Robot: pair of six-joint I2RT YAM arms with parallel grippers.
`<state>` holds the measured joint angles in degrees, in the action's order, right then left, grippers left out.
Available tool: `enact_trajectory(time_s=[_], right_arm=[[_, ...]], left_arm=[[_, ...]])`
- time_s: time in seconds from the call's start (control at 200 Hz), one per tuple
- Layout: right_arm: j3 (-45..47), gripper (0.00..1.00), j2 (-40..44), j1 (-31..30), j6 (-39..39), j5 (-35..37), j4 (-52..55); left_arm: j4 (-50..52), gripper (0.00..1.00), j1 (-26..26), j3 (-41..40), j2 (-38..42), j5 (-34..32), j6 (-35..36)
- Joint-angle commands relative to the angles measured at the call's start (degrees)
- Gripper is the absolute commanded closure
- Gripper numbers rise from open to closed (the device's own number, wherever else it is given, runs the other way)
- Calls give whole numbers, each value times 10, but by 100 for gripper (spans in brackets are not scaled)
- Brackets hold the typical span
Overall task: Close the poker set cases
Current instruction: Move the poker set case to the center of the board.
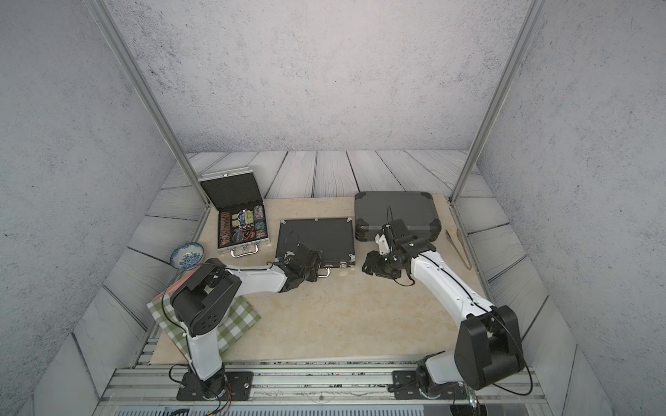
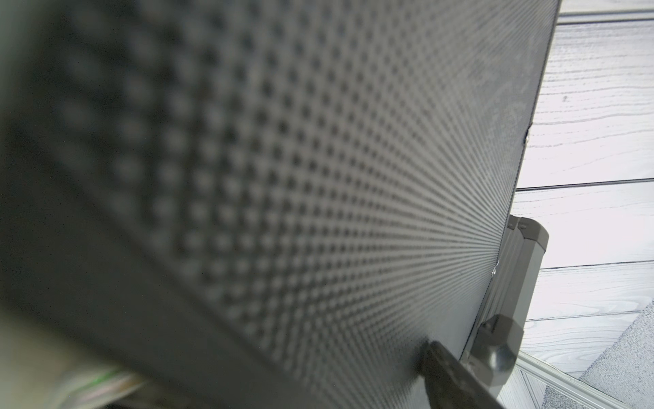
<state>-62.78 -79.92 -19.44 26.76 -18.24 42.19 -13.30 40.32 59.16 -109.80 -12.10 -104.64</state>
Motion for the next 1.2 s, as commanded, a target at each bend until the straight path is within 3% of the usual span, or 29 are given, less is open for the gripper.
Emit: enact_trajectory(time_s=[0.0, 0.48, 1.196], right_arm=[[-6, 43, 20, 3, -8, 9, 16], [-9, 43, 17, 3, -9, 9, 15], [-19, 43, 28, 3, -11, 10, 26]], left_arm=[[33, 27, -29, 5, -39, 42, 38], [75, 29, -66, 114, -112, 47, 71], [114, 30, -78, 260, -207, 36, 53]])
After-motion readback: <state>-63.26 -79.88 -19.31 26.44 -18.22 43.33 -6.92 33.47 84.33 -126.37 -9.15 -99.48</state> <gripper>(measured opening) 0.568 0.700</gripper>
